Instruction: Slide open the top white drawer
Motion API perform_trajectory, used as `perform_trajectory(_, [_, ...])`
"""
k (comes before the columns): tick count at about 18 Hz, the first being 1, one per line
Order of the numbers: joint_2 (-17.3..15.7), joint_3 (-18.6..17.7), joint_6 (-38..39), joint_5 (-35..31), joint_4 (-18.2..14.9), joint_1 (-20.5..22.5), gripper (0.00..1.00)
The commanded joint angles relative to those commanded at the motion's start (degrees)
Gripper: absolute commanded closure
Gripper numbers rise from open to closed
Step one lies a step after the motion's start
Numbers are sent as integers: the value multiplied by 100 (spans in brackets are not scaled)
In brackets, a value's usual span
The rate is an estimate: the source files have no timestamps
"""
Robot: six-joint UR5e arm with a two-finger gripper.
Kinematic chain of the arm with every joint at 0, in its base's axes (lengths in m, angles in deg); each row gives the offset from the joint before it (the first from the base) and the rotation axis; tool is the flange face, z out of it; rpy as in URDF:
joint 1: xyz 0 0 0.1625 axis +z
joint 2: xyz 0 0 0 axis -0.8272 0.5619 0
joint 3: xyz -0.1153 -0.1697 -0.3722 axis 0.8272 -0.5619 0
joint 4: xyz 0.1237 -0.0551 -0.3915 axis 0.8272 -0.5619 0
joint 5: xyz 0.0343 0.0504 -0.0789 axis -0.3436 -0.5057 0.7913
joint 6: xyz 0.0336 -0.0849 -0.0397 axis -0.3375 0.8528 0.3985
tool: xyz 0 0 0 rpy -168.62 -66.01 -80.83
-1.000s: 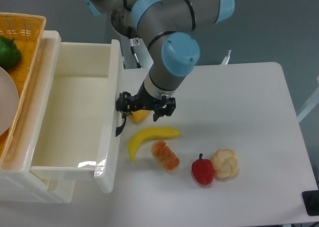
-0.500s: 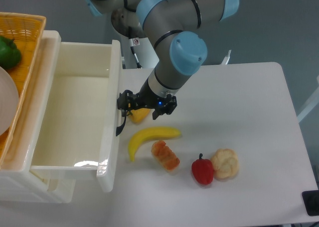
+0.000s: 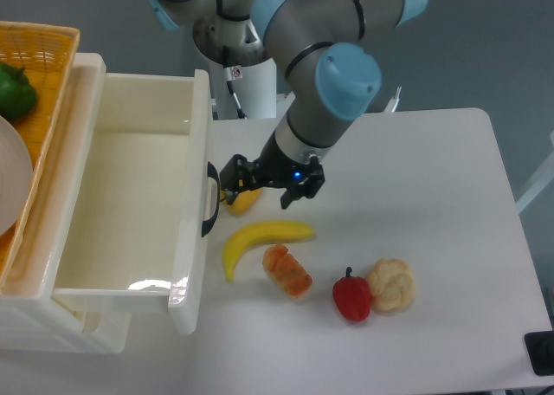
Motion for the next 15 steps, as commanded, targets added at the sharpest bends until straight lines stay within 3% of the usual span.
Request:
perform_trajectory(3, [-18,9,-1106,-122,228,62,0])
perform_trajectory(5, [-35,0,-1486,-551,237,97,0])
perform_trajectory(8, [-35,44,-1531,-1001,299,123,0])
perform_trajectory(15, [-106,88,-1988,-1107,378,185,0])
